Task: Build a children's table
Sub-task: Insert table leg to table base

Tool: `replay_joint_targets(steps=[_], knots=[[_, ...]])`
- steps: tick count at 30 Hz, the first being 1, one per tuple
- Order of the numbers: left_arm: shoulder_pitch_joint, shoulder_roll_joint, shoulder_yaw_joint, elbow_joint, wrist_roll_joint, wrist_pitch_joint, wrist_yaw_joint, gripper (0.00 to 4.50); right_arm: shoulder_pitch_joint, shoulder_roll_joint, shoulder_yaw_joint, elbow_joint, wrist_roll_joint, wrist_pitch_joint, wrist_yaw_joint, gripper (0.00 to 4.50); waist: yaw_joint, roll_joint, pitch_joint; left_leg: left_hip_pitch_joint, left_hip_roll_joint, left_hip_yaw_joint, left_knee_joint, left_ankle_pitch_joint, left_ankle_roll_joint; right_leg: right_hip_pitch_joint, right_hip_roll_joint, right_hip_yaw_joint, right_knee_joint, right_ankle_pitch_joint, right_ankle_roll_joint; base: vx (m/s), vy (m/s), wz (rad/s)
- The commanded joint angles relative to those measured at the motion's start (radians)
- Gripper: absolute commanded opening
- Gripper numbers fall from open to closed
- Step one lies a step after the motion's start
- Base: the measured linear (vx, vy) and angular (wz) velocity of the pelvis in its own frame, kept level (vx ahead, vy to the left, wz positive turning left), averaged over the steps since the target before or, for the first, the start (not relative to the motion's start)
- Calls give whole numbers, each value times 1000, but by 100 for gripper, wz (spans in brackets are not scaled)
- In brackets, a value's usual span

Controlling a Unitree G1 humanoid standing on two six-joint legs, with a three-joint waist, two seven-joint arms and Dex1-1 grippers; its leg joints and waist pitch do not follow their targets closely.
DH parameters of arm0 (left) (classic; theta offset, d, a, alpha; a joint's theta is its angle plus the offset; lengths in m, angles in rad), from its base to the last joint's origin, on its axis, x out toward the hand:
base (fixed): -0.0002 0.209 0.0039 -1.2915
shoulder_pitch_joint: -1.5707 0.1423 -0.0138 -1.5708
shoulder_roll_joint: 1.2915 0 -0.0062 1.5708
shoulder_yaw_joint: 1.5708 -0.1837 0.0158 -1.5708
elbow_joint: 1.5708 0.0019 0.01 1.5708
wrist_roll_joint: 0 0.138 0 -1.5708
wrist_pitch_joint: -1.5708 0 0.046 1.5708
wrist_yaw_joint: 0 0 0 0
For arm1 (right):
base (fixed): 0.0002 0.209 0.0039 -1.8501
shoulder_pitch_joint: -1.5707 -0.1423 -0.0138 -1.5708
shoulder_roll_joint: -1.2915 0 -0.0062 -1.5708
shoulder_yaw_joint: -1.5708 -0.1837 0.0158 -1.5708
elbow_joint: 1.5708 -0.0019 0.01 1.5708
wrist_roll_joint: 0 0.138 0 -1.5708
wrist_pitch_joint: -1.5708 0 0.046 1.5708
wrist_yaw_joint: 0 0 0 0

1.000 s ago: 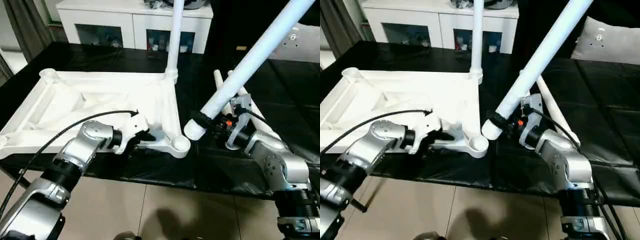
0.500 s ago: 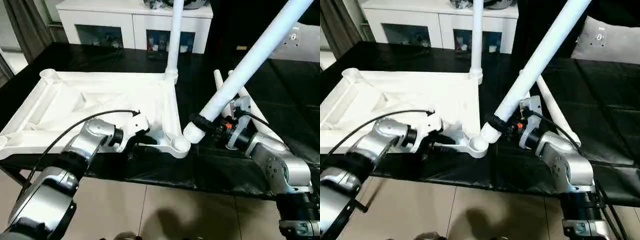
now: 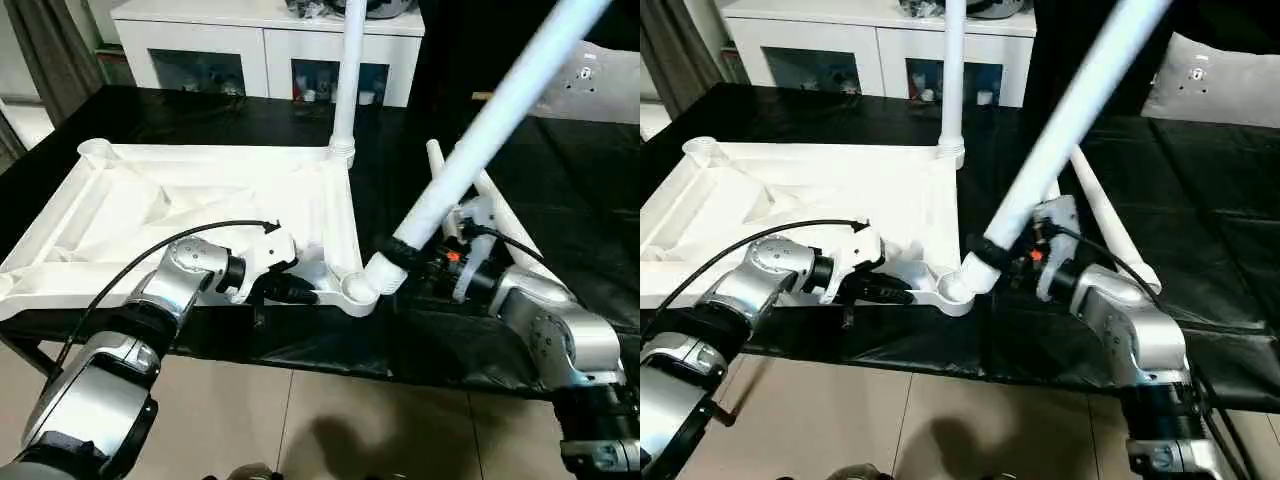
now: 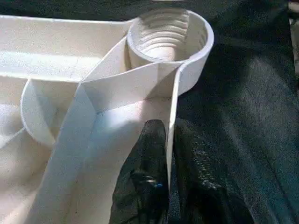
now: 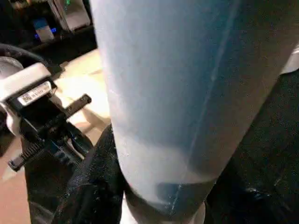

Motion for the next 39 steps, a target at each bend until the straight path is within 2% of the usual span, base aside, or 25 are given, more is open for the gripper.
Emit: replay_joint_targets(steps=[1, 5, 7, 8, 9, 10, 11, 12, 16, 19, 22, 25, 28, 31, 35, 36, 38, 39], knots=[[10, 10, -27, -13, 49, -1, 30, 13, -39, -15, 22, 6, -17, 21, 22, 187, 3, 5, -74, 11, 114, -50, -81, -137, 16, 67, -130, 84, -79, -279, -139, 0, 0, 0], [45, 14, -49, -91, 78, 7, 37, 0, -70, -36, 66, 27, -40, 37, 58, 187, 4, 0, -76, 10, 119, -51, -80, -122, 17, 69, -132, 85, -69, -256, -153, 0, 0, 0], [62, 22, -67, -133, 93, 23, 28, 0, -81, -42, 79, 35, -44, 43, 73, 187, 4, 2, -75, 10, 118, -48, -78, -111, 24, 66, -129, 86, -70, -238, -159, 0, 0, 0], [75, 28, -82, -165, 109, 40, 18, 0, -90, -47, 90, 41, -42, 50, 85, 187, 3, -10, -75, 9, 118, -46, -79, -105, 30, 66, -128, 86, -69, -227, -162, 0, 0, 0], [78, 30, -85, -172, 113, 44, 16, 0, -91, -49, 92, 42, -42, 52, 88, 187, 5, -9, -76, 10, 119, -48, -78, -101, 30, 66, -130, 86, -64, -222, -166, 0, 0, 0], [78, 30, -85, -172, 113, 44, 16, 0, -91, -49, 92, 42, -42, 52, 88, 187, 4, -4, -74, 9, 119, -48, -79, -102, 32, 65, -129, 86, -65, -233, -165, 0, 0, 0], [98, 32, -92, -234, 126, 111, 19, 0, -108, -65, 123, 54, -53, 66, 119, 187, 2, -10, -74, 11, 120, -47, -80, -108, 26, 67, -131, 86, -63, -244, -165, 0, 0, 0], [99, 31, -92, -238, 127, 116, 19, 0, -109, -66, 125, 55, -54, 67, 121, 187, 3, -6, -73, 9, 119, -46, -78, -99, 31, 65, -130, 87, -65, -245, -164, 0, 0, 0], [111, 23, -82, -285, 118, 165, 32, 0, -123, -76, 145, 73, -68, 69, 141, 187, 4, -10, -72, 10, 116, -46, -78, -107, 34, 64, -129, 86, -72, -283, -151, 0, 0, 0], [149, 24, -79, -410, 93, 266, 22, 0, -144, -82, 171, 112, -84, 68, 173, 187, 4, -9, -74, 10, 121, -47, -78, -94, 31, 63, -130, 86, -65, -256, -163, 0, 0, 0], [161, 22, -81, -450, 87, 283, 13, 0, -152, -82, 178, 132, -87, 61, 181, 187, 4, -9, -74, 8, 116, -44, -76, -87, 39, 64, -128, 87, -66, -243, -171, 0, 0, 0], [178, 20, -88, -508, 82, 290, 2, 0, -165, -77, 197, 172, -101, 46, 194, 187, 4, -9, -73, 7, 114, -45, -76, -100, 42, 65, -128, 86, -70, -268, -162, 0, 0, 0], [180, 12, -86, -528, 90, 311, 27, 0, -169, -73, 202, 193, -107, 42, 203, 187, 3, -9, -71, 8, 114, -46, -77, -108, 42, 64, -125, 84, -76, -307, -144, 0, 0, 0], [171, -12, -54, -519, 100, 357, 104, 0, -172, -70, 196, 214, -112, 26, 207, 187, 2, -7, -71, 11, 115, -46, -77, -118, 36, 62, -124, 84, -74, -302, -149, 0, 0, 0], [168, -33, -22, -525, 86, 411, 148, 0, -163, -69, 185, 234, -108, 11, 211, 187, 3, -7, -64, 17, 110, -47, -79, -172, 27, 61, -125, 81, -93, -406, -123, 0, 0, 0], [172, -35, -17, -536, 80, 425, 150, 0, -155, -67, 176, 239, -101, 8, 213, 187, 1, -7, -60, 21, 111, -48, -81, -200, 22, 60, -125, 79, -101, -457, -107, 0, 0, 0], [182, -44, -2, -557, 63, 454, 152, 0, -139, -57, 149, 250, -84, -1, 210, 187, -1, -7, -59, 26, 111, -50, -83, -229, 14, 60, -128, 77, -109, -504, -90, 0, 0, 0], [185, -47, 2, -562, 56, 462, 153, 0, -135, -53, 139, 255, -78, -3, 205, 187, -2, -4, -59, 28, 113, -53, -85, -237, 11, 59, -126, 77, -110, -506, -87, 0, 0, 0]])
